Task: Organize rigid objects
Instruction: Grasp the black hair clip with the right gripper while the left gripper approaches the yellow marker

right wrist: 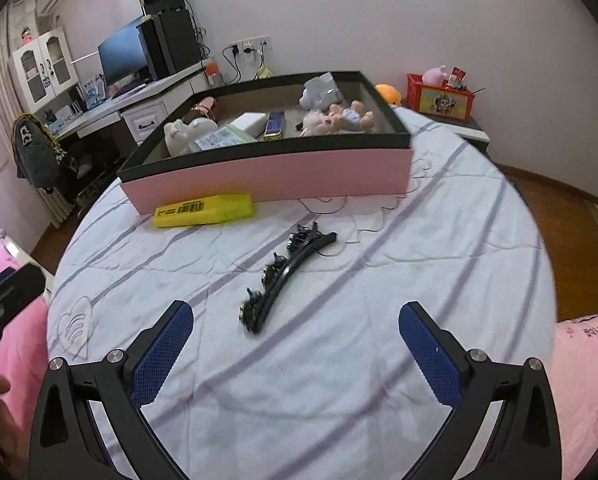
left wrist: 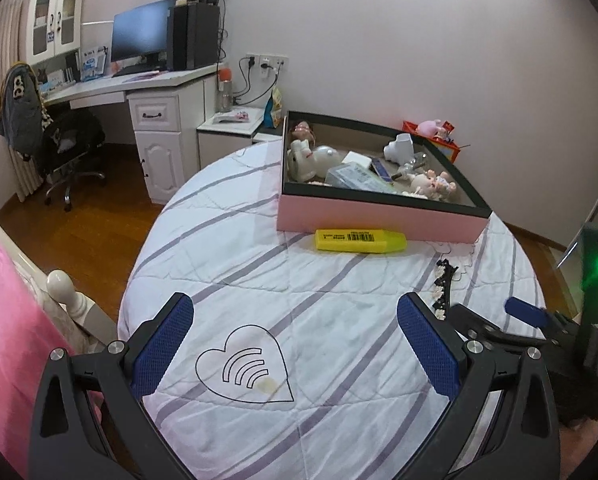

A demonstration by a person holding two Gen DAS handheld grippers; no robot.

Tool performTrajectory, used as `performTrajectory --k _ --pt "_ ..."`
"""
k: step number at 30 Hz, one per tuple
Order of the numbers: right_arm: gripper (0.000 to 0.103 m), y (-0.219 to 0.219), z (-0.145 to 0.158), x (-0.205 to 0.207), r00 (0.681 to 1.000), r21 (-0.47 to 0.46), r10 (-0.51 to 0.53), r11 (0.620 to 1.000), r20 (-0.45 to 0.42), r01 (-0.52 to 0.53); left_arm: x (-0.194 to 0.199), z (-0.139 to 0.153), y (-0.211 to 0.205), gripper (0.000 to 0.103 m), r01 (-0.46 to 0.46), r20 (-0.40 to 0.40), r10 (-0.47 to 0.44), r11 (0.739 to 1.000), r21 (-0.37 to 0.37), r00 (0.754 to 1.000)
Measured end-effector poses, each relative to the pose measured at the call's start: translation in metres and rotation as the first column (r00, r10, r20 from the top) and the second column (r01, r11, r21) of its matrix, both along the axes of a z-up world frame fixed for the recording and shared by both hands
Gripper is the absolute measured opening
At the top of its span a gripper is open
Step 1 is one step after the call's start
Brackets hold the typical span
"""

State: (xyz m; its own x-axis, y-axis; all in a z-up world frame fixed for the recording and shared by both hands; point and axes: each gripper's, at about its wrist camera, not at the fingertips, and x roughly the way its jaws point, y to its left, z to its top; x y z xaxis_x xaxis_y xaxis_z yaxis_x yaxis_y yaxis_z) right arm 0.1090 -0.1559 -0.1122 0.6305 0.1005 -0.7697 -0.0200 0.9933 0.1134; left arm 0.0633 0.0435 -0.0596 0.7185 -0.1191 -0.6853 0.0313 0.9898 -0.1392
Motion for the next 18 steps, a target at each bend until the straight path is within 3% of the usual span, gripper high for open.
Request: performTrajectory --k 6,7,10,12,14,15,18 --pt "0.099 0.002 -0.015 0.023 0.999 -0.011 -0.029 1.000 -0.034 0.029 0.014 -0.011 -0.009 0.103 0.004 -0.026 -0.004 1.000 0.012 1.000" --pt "0.088 0.002 -0.020 0.028 0.998 -0.019 -0.027 0.999 -0.050 0.026 0.016 -0.013 -0.010 0.103 0.005 -0.029 -0.004 1.000 0.013 1.000" --pt "0.073 0.008 -0.022 0.030 0.999 -0.079 0.007 0.997 -0.034 -0.010 0.024 -0.015 -0.015 0.103 0.009 -0.033 -0.008 1.000 0.017 0.999" --pt "0.057 0.008 -0.020 0.029 0.999 -0.074 0.050 0.996 -0.020 -0.051 0.032 -0.018 -0.020 0.103 0.015 -0.040 -0.014 1.000 0.017 0.999" --pt "0.025 0.002 -0.019 0.029 0.998 -0.074 0.067 0.995 -0.009 -0.068 0.038 -0.020 -0.025 0.103 0.020 -0.043 -0.019 1.000 0.019 0.999" --pt "0.020 -0.003 -0.018 0.027 0.998 -0.066 0.067 0.996 -0.008 -0.068 0.042 -0.021 -0.028 0.103 0.023 -0.046 -0.022 1.000 0.021 0.999" --pt "0.019 -0.020 -0.017 0.026 0.998 -0.032 0.063 0.998 -0.004 -0.063 0.055 -0.027 -0.039 0.103 0.042 -0.061 -0.040 0.998 0.035 0.997"
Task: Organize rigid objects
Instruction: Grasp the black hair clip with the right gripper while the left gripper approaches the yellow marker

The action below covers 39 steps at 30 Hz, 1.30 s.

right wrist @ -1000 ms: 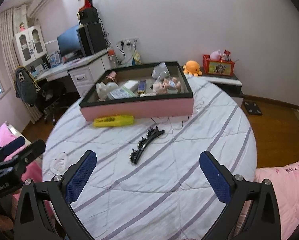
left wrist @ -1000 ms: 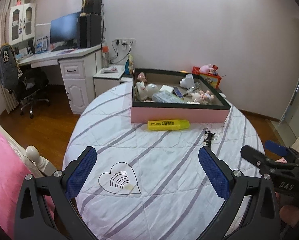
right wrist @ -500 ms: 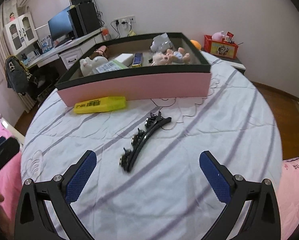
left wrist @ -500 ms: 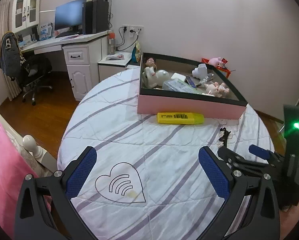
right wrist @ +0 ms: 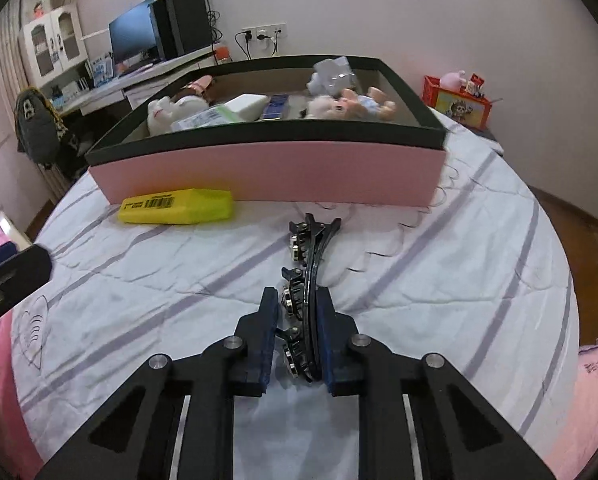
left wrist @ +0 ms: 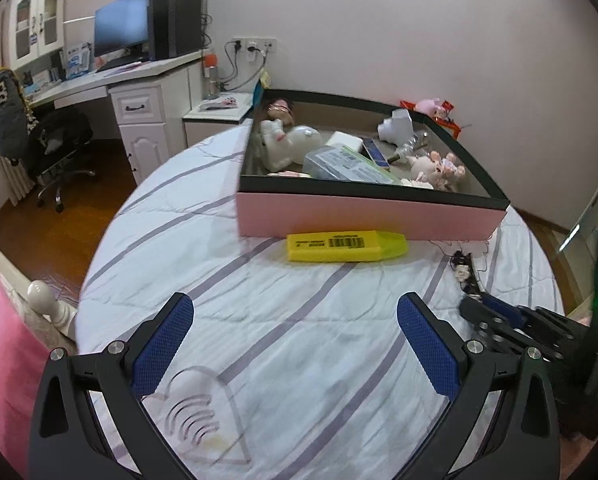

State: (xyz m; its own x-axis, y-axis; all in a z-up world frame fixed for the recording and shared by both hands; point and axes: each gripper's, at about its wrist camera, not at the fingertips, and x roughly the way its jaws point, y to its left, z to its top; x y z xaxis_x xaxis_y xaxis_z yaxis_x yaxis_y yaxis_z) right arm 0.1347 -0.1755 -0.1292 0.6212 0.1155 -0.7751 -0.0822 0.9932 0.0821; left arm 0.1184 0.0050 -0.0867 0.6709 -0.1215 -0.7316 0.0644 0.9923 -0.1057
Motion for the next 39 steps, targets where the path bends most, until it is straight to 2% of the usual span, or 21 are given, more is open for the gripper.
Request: performTrajectory --k 3,12,18,25,30,33,37,39 --pt "0.019 -0.010 0.000 0.000 1.000 0.011 -0.007 1.000 0.005 0.007 0.015 -0.007 -0.010 0.103 0.013 -0.020 -0.013 1.000 0.014 1.000" --pt "0.019 -0.019 -0.003 0.004 1.000 0.039 -0.001 0.999 0.004 0.001 0.048 -0.021 -0.040 0.103 0.035 -0.060 -0.036 0.999 -0.014 0.998" --pt "0.019 -0.022 -0.004 0.004 1.000 0.066 0.008 0.998 0.004 -0.008 0.074 -0.039 -0.059 0.103 0.006 -0.117 -0.001 0.999 0.044 0.993" --pt "0.019 -0.023 -0.006 0.004 1.000 0.076 0.016 0.997 0.004 -0.016 0.087 -0.048 -0.066 0.103 0.002 -0.161 0.015 0.995 0.103 0.987" --pt "0.019 -0.026 -0.006 0.003 1.000 0.096 0.017 0.995 0.005 -0.017 0.093 -0.048 -0.067 0.103 -0.009 -0.177 0.026 0.995 0.097 0.984" --pt "0.019 -0.025 -0.006 0.003 1.000 0.095 0.018 0.995 0.005 -0.019 0.093 -0.046 -0.064 0.103 -0.005 -0.178 0.017 0.998 0.066 0.984" --pt "0.019 -0.025 -0.006 0.002 1.000 0.096 0.019 0.995 0.005 -0.019 0.088 -0.040 -0.046 0.103 -0.043 -0.153 0.031 0.996 -0.078 0.988" --pt "0.019 -0.025 -0.006 0.003 1.000 0.094 0.020 0.995 0.005 -0.020 0.086 -0.040 -0.039 0.103 -0.071 -0.142 0.056 0.992 -0.105 0.988"
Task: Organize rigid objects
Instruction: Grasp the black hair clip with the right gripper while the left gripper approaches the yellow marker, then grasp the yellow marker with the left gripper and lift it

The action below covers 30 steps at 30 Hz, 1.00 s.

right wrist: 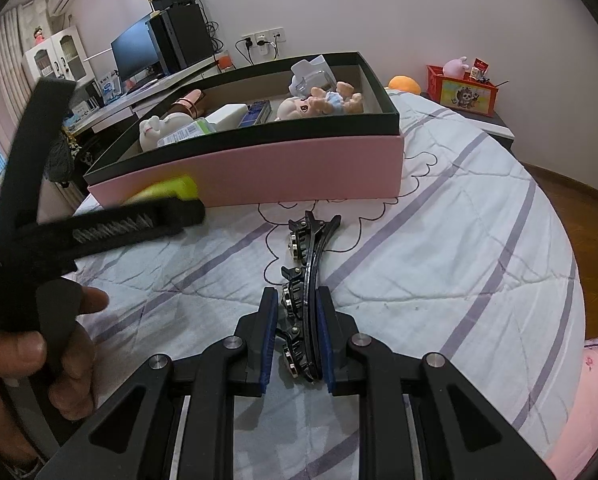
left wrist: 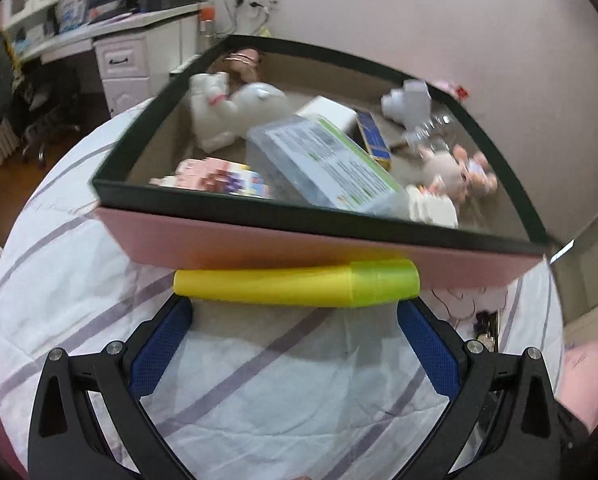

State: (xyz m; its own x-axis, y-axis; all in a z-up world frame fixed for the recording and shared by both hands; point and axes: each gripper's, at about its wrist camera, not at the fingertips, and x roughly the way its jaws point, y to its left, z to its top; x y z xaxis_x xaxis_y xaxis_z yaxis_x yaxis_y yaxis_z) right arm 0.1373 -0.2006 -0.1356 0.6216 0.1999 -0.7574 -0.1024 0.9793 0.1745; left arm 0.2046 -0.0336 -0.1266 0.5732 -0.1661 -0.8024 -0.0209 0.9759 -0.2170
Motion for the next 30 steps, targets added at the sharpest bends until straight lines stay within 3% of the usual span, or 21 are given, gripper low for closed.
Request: performTrajectory --k 3,6,10,15,21,25,30 --pt "0.019 0.000 0.000 0.000 1.000 -0.004 0.002 1.000 0.000 -0.002 -0.002 0.000 0.006 0.103 -0.018 0.008 0.018 1.000 -0.012 1.000" --pt "0.019 0.001 0.000 0.000 1.000 -0.007 0.003 1.000 0.000 -0.003 -0.004 0.001 0.007 0.103 -0.023 0.013 0.022 1.000 0.022 1.000" --pt "0.019 0.001 0.000 0.000 1.000 -0.010 0.004 1.000 0.001 -0.004 -0.016 0.002 0.014 0.103 0.020 0.012 -0.020 1.000 0.023 1.000" --pt "0.019 0.002 -0.001 0.000 1.000 -0.018 0.005 1.000 0.001 -0.004 -0.019 0.002 0.024 0.103 -0.011 0.009 0.012 1.000 -0.015 1.000" --pt "0.019 0.002 -0.001 0.000 1.000 -0.023 0.005 1.000 0.001 -0.005 -0.005 0.003 -0.001 0.103 -0.015 0.000 0.015 1.000 -0.006 1.000" --pt "0.019 0.002 -0.001 0.000 1.000 -0.016 0.005 1.000 0.001 -0.005 0.007 -0.003 -0.010 0.103 -0.096 -0.024 0.098 0.993 0.068 0.995" --pt "0.019 0.000 -0.001 -0.001 1.000 -0.004 0.009 1.000 0.002 -0.009 0.001 -0.007 -0.001 0.101 -0.130 -0.016 0.133 0.985 0.116 0.991"
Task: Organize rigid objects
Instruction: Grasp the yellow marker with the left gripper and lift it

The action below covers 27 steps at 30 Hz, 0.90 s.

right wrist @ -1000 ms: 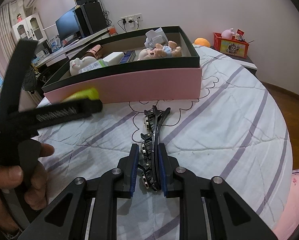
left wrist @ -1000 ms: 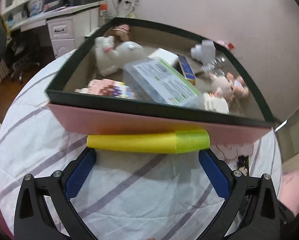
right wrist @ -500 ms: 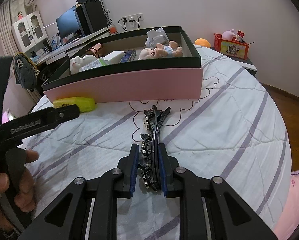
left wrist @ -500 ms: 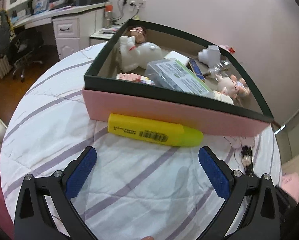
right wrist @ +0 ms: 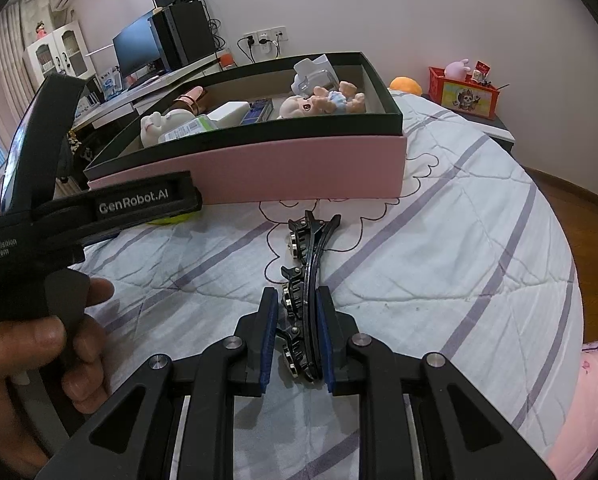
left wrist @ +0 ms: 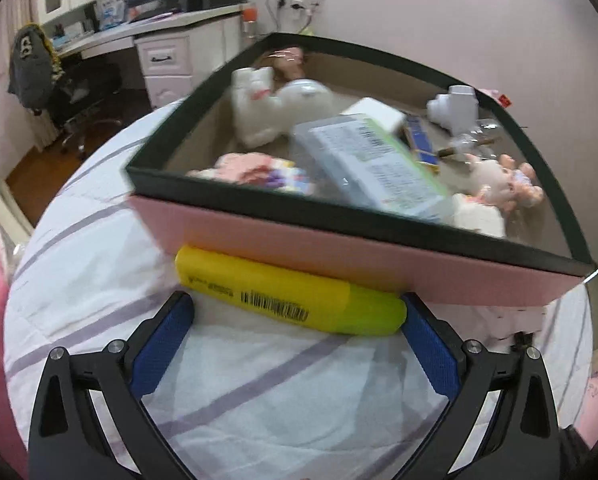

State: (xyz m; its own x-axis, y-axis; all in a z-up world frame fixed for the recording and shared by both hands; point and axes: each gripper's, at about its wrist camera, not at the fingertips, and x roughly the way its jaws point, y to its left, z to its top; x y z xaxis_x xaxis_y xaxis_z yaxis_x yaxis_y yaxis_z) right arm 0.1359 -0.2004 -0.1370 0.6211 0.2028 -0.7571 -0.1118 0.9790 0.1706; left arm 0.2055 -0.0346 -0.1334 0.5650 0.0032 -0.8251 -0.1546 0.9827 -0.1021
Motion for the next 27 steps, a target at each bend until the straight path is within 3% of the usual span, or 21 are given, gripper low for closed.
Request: performTrajectory --k 5,10,14,16,17,19,21,24,26,27 --pt "0.019 -0.003 0.000 0.000 1.000 0.016 0.003 1.000 0.000 -0.003 -0.013 0.002 0.031 0.086 -0.010 0.017 0.010 1.000 -0.008 1.000" --pt "0.019 -0.005 -0.001 0.000 1.000 0.026 0.003 1.000 0.000 -0.003 -0.024 0.006 0.047 0.053 0.029 0.030 -0.029 1.000 0.000 0.999" --pt "0.019 -0.005 -0.001 0.000 1.000 0.024 0.004 1.000 0.000 -0.004 -0.030 0.008 0.062 0.041 0.034 0.034 -0.033 0.999 -0.031 0.999" --pt "0.019 -0.004 -0.001 -0.001 1.000 0.021 0.004 1.000 0.000 -0.004 -0.030 0.009 0.066 0.044 0.024 0.033 -0.023 0.999 -0.021 0.999" --pt "0.019 -0.004 -0.001 -0.001 1.000 0.021 0.003 1.000 0.000 -0.003 -0.030 0.010 0.066 0.050 0.017 0.034 -0.017 1.000 -0.012 0.999" --pt "0.019 -0.004 -0.001 -0.001 1.000 0.020 0.003 1.000 0.000 -0.003 -0.025 0.009 0.066 0.103 -0.022 0.027 0.021 0.999 0.035 0.999" --pt "0.019 -0.004 -0.001 -0.001 1.000 0.019 0.004 1.000 0.001 -0.004 -0.020 0.007 0.068 0.103 -0.068 0.034 0.066 0.995 0.075 0.997" --pt "0.019 -0.004 -0.001 -0.001 1.000 0.016 0.003 1.000 0.000 -0.003 -0.014 0.002 0.070 0.100 -0.065 0.022 0.064 0.997 0.052 0.998" --pt "0.019 -0.003 -0.001 -0.001 1.000 0.014 0.002 1.000 0.000 -0.002 -0.014 0.002 0.071 0.089 -0.068 0.027 0.066 0.996 0.050 0.997" --pt "0.019 -0.003 -0.001 -0.001 1.000 0.014 0.002 1.000 0.000 -0.002 -0.015 0.003 0.073 0.077 -0.074 0.035 0.072 0.996 0.055 0.997"
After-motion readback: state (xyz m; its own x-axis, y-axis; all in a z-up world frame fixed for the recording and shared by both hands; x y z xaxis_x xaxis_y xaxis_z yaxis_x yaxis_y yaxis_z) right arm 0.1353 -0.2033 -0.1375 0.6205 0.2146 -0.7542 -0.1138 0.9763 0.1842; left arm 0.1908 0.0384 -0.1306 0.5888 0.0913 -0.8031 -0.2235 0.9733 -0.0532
